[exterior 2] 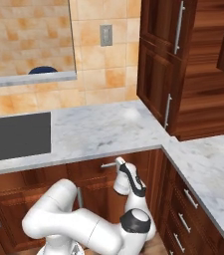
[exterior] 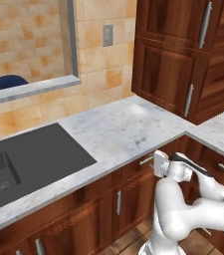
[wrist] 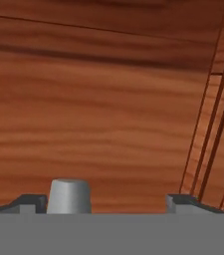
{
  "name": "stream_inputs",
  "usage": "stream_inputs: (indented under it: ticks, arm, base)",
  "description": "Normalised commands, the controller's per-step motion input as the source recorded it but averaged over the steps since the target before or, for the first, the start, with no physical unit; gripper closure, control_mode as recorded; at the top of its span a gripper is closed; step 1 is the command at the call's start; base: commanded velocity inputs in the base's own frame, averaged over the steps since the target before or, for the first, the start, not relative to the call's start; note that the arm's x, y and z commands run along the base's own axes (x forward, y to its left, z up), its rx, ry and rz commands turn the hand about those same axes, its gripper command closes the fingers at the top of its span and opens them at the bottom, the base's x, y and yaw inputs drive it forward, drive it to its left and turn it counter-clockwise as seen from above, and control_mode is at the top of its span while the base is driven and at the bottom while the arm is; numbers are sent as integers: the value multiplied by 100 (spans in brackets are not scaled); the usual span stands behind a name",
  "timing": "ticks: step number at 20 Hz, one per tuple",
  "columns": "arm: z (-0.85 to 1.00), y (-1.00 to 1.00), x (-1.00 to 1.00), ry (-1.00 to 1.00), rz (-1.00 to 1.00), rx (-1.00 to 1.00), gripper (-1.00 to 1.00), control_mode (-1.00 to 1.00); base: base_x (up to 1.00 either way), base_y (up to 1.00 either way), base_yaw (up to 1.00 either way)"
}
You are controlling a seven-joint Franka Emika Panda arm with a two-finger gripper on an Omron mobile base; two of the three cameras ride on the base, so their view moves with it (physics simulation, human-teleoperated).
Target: Take a straw from the drawer in front and place it inside the glass cup on the dining counter.
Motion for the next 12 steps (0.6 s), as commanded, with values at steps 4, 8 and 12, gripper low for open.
stream_inputs:
  ticks: [4, 8, 12]
  arm:
    - [-32, 41, 19, 0, 0, 0, 100, -100]
    - [-37, 12, -1, 0, 0, 0, 100, -100]
    - [-40, 1, -23, 0, -1, 0, 100, -100]
  base:
    - [0, 0, 0]
    - [0, 0, 0]
    - [0, 0, 0]
